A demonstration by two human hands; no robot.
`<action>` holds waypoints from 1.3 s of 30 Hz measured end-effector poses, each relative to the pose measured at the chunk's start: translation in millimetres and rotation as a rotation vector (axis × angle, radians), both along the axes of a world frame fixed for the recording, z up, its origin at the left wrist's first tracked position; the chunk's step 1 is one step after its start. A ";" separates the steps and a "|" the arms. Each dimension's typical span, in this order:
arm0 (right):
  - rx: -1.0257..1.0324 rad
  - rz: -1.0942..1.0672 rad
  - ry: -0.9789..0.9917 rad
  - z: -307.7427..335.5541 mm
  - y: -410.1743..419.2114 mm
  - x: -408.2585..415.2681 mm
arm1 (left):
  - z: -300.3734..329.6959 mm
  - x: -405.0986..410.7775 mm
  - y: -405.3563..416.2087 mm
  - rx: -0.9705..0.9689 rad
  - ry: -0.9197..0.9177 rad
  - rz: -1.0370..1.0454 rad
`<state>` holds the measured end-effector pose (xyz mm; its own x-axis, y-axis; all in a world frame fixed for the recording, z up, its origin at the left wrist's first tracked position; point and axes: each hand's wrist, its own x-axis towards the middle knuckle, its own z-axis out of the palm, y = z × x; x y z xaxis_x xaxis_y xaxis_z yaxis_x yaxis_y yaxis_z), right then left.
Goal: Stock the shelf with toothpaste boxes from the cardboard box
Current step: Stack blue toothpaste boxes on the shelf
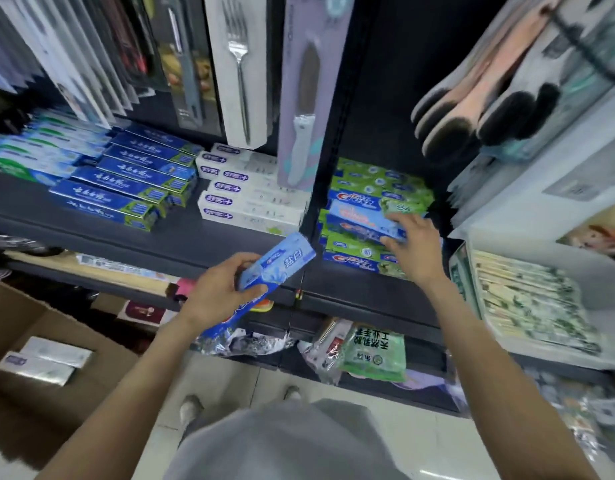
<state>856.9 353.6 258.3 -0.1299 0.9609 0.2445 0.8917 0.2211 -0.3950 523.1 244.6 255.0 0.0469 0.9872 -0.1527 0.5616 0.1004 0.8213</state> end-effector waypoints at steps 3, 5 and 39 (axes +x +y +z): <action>0.060 0.006 -0.081 0.3 40.3 -7.6 | 10.0 17.8 13.1 0.100 0.224 -0.029; 0.051 0.013 -0.181 -6.5 57.3 -9.1 | 16.3 27.2 22.6 0.174 0.317 -0.045; -0.659 -0.145 1.193 26.7 -30.0 -43.1 | 11.6 143.8 64.4 -0.241 -0.651 -0.063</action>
